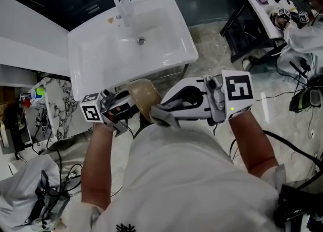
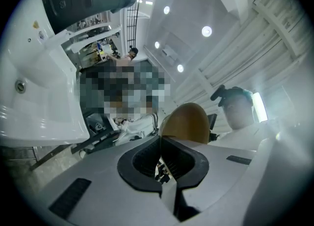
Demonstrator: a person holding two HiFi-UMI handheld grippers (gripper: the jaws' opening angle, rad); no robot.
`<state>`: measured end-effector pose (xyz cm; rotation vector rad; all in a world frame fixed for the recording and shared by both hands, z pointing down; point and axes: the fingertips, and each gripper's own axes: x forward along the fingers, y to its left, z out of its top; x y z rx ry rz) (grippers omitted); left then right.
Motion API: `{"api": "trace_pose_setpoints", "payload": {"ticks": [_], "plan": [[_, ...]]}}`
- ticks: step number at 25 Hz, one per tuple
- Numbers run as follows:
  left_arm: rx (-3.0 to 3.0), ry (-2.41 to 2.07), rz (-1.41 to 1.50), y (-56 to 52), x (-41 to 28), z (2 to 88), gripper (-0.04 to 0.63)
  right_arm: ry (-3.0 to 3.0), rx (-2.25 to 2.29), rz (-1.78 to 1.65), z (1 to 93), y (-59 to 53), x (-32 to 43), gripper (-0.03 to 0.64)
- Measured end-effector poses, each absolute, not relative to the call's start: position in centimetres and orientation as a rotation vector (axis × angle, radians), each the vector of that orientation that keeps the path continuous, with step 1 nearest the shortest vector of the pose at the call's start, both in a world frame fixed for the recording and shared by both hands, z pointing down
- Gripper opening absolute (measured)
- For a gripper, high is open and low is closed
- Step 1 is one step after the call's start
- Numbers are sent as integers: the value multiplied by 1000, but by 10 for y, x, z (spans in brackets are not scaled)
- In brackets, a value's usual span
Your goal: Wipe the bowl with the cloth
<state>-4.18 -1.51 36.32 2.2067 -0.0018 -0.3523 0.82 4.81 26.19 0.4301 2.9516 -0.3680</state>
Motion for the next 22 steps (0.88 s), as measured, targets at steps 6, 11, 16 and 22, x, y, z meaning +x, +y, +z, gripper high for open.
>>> {"api": "trace_pose_setpoints", "payload": {"ticks": [6,11,16,22], "plan": [[2215,54,-282,-2,-35,370,18,2900,349,-405,253,27,5,35],[2226,90,-266,5,-30,370,18,2890,280,-444,257,5,-1,35],[2245,112,-256,10,-30,366,18,2893,207,-505,270,-14,-10,35],[2256,129,-296,7,-37,356,18,2918,143,-586,295,-31,-22,35]]}}
